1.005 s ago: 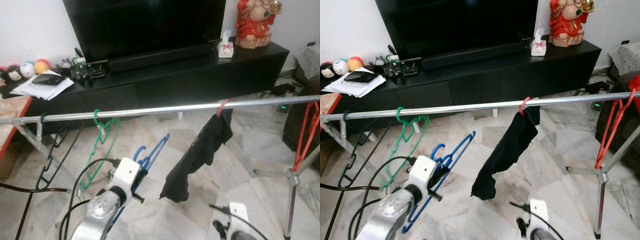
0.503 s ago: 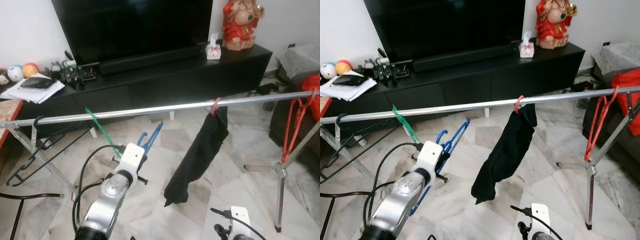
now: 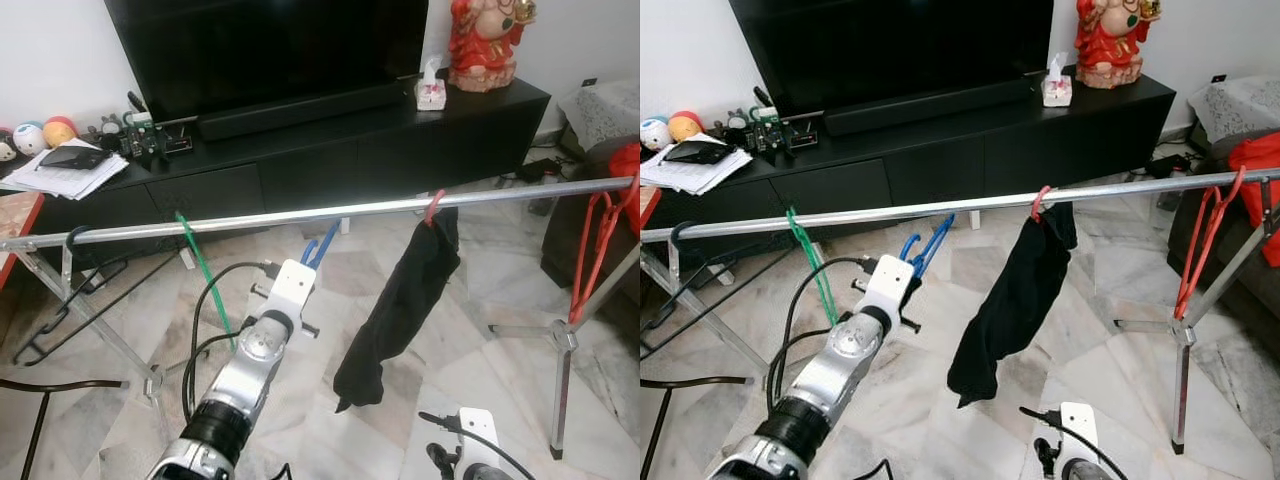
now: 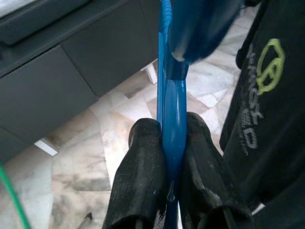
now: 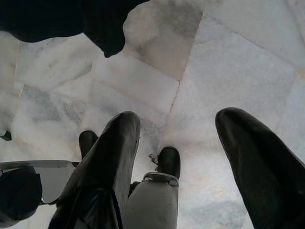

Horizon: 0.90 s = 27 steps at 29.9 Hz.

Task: Hang hanger

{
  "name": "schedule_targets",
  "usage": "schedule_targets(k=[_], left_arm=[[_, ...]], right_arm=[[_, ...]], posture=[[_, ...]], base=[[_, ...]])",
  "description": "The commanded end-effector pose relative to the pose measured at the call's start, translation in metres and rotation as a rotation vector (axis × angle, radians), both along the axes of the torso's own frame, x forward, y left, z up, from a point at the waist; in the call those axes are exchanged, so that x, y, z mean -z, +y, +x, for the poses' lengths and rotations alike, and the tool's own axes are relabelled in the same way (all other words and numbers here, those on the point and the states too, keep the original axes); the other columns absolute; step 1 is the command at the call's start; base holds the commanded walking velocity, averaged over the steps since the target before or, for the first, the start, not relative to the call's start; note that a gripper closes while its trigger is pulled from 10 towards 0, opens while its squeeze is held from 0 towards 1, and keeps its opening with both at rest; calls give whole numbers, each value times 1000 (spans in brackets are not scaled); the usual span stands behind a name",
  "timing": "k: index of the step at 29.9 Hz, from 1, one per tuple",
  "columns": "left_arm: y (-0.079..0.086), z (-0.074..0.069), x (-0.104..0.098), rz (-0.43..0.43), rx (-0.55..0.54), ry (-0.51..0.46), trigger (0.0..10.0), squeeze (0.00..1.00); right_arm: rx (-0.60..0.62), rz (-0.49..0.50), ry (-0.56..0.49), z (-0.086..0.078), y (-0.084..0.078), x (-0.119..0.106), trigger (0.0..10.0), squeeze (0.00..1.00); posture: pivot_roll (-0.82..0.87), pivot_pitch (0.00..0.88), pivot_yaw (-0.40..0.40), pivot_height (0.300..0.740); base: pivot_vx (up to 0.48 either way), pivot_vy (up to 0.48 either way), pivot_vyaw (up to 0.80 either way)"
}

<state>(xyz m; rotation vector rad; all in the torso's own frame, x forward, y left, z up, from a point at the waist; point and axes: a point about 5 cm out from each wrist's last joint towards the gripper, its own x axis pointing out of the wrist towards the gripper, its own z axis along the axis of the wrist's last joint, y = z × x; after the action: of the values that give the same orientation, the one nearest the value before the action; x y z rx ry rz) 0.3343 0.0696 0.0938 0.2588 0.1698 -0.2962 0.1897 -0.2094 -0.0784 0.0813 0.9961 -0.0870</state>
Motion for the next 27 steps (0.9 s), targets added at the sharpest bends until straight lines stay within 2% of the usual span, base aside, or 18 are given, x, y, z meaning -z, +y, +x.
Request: schedule_targets(k=[1,4,5,11,14,18,22,23,25,26,27], left_arm=[[4,5,-5,4,-32,-22,10000,0],[4,6,-4,4,-33,-26,10000,0],[8,13,-5,-2,-84,5,10000,0],[18,21,-4,-66,-200,48,10000,0],[23,24,-5,-90,-254,45,10000,0],[27,24,-7,-101,-252,14,10000,0],[41,9,8,-91,-238,22,10000,0],[49,0,14,-93,-253,26,10000,0],[53,-6,16,-107,-271,31,10000,0],[59,-13,18,-125,-294,28,10000,0],[59,-13,18,-125,-294,28,10000,0]], right_arm=[[1,13,5,0,4,1,10000,0],[1,13,5,0,4,1,10000,0],[2,10,4,0,3,1,10000,0],[3,3,3,1,1,0,10000,0],[-2,0,3,1,1,0,10000,0],[-3,-1,1,1,0,0,10000,0],[0,-2,0,1,0,0,10000,0],[2,-3,2,0,0,0,10000,0],[3,-3,3,0,0,0,10000,0],[2,-3,5,-1,0,1,10000,0],[2,-3,5,-1,0,1,10000,0]], posture=[[-100,0,75,740],[-100,0,75,740],[-108,0,67,740],[-110,0,58,740],[-109,0,53,740],[-112,0,53,740],[-107,0,61,740],[-102,0,62,740],[-98,0,62,740],[-97,0,62,740],[-97,0,62,740]], base=[[0,0,0],[0,0,0],[0,0,0],[0,0,0],[0,0,0],[0,0,0],[0,0,0],[0,0,0],[0,0,0],[0,0,0],[0,0,0]])
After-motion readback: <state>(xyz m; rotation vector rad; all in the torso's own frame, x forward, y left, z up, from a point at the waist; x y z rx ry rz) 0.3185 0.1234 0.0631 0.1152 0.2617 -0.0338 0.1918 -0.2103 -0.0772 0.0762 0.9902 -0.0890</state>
